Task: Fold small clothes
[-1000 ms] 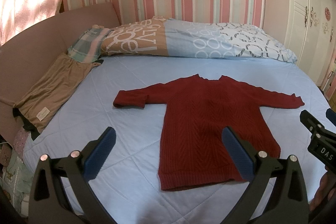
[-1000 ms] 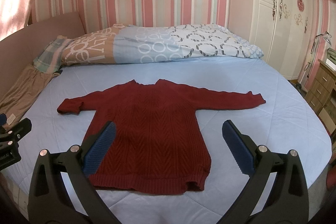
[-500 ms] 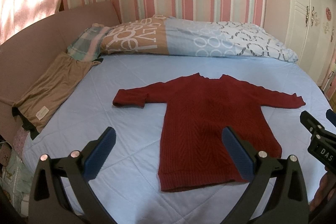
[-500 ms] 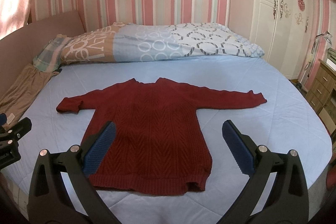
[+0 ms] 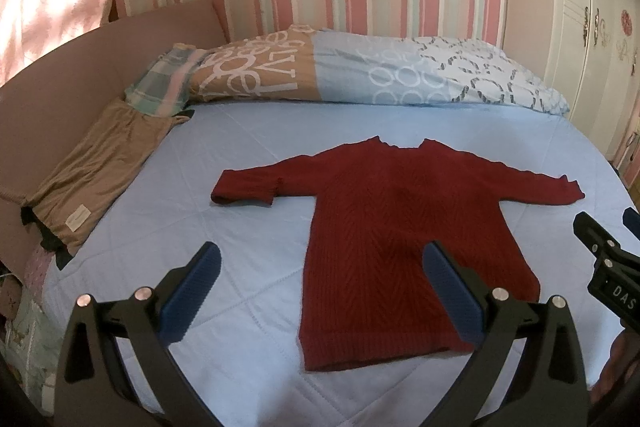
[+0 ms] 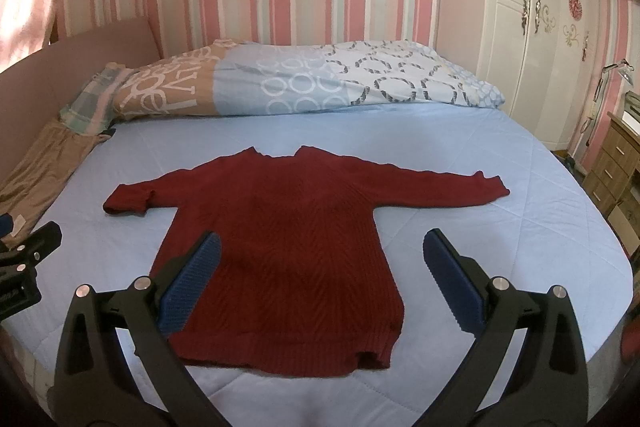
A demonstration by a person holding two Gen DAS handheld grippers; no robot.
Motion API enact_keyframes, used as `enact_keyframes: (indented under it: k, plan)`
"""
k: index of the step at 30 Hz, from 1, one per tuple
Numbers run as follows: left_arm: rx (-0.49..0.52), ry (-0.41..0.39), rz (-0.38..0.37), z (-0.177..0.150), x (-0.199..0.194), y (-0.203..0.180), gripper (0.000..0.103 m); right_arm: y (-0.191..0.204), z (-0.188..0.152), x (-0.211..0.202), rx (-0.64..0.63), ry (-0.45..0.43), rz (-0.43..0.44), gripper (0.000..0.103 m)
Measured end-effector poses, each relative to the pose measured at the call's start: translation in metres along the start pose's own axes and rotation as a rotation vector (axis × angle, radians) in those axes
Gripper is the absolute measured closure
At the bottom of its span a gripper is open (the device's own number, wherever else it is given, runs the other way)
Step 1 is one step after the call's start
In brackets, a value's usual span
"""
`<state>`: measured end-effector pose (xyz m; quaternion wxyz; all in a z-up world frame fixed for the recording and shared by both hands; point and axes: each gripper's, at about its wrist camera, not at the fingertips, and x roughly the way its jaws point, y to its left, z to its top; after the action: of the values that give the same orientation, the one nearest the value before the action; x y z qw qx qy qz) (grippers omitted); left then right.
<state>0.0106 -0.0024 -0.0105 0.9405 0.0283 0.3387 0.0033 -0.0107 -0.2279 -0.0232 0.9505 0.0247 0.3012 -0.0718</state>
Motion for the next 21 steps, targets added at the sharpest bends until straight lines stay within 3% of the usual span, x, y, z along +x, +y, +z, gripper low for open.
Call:
enact_keyframes:
  k: [7, 15, 21]
  plan:
    - [0.016, 0.013, -0.008, 0.007, 0.024, -0.009, 0.002, -0.013, 0.007, 0.024, 0.004, 0.006, -0.01, 0.003]
    - [0.039, 0.036, -0.002, 0.044, 0.083, -0.038, 0.002, -0.057, 0.021, 0.079, 0.032, 0.024, -0.024, 0.003]
    - [0.058, -0.032, -0.02, 0.071, 0.137, -0.071, 0.002, -0.103, 0.031, 0.136, 0.058, 0.031, -0.02, 0.003]
